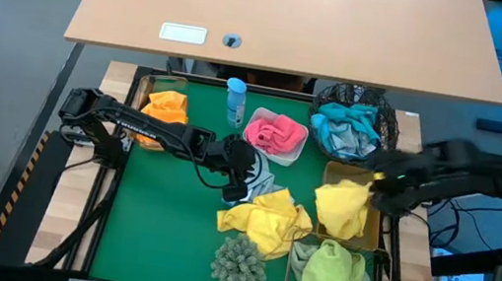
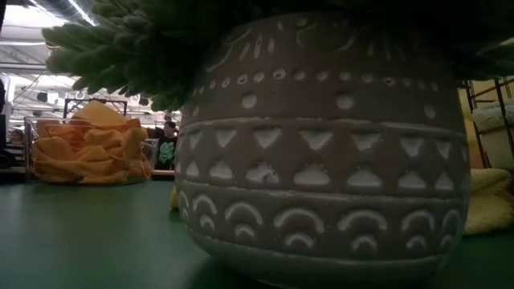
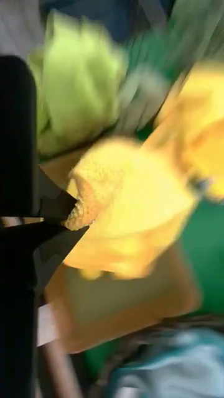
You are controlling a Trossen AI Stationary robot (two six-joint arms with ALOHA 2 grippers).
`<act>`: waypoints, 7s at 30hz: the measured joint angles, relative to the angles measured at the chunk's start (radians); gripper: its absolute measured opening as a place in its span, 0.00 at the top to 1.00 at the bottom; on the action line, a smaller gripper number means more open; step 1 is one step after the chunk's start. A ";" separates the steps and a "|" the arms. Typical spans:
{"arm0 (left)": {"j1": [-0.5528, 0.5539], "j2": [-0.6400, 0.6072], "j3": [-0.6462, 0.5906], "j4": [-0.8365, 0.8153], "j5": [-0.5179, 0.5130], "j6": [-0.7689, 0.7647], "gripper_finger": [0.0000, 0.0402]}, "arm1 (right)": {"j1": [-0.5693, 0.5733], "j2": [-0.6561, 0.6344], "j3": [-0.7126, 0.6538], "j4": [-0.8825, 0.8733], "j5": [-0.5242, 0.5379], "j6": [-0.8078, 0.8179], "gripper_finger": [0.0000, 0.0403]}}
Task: Sort microfiber towel by color & place in baskets
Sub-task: Put the yellow microfiber towel into the yellow bin, then put the blue microfiber towel into the circular wire basket
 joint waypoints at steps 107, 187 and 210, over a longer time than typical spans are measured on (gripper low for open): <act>0.000 0.000 0.000 -0.001 0.000 0.004 0.81 | 0.001 0.487 -0.241 0.375 -0.010 -0.255 0.58; 0.005 0.190 -0.496 0.610 -0.218 -0.415 0.81 | 0.000 0.296 -0.161 0.844 0.008 -0.269 0.58; 0.007 0.227 -0.495 0.669 -0.204 -0.409 0.99 | 0.000 0.296 -0.161 0.867 0.008 -0.269 0.58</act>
